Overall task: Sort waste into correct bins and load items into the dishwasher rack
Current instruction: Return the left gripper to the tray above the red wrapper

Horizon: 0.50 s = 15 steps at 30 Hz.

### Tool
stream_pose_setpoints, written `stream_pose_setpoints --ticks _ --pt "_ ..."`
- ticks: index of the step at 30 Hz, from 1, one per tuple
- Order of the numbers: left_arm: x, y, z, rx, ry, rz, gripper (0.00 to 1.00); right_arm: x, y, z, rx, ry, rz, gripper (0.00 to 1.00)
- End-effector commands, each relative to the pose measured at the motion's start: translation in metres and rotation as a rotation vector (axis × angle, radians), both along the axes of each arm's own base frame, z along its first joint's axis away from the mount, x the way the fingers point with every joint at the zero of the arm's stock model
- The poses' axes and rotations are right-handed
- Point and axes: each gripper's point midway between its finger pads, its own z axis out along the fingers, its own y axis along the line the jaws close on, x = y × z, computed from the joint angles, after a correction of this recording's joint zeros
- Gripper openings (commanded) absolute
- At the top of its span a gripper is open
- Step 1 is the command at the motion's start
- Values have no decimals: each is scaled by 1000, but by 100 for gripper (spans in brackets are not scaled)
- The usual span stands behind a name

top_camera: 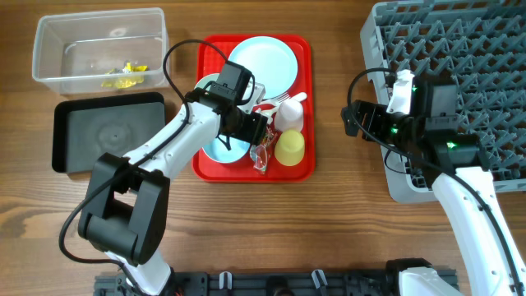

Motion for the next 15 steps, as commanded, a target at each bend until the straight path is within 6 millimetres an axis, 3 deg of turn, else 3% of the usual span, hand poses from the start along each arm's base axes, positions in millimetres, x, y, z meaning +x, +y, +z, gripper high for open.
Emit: stream_pose_setpoints --ticks 1,5,9,15 --pt "-2 1 11 -1 -22 -8 62 5 -2 4 4 -6 -19 100" --pt "-13 6 8 21 24 -8 51 5 -2 4 4 -5 -18 100" --pt "-24 15 4 62 71 -3 50 5 -2 4 5 -5 -19 100" --pt "-24 18 4 76 69 5 52 5 -2 4 5 -7 -19 100"
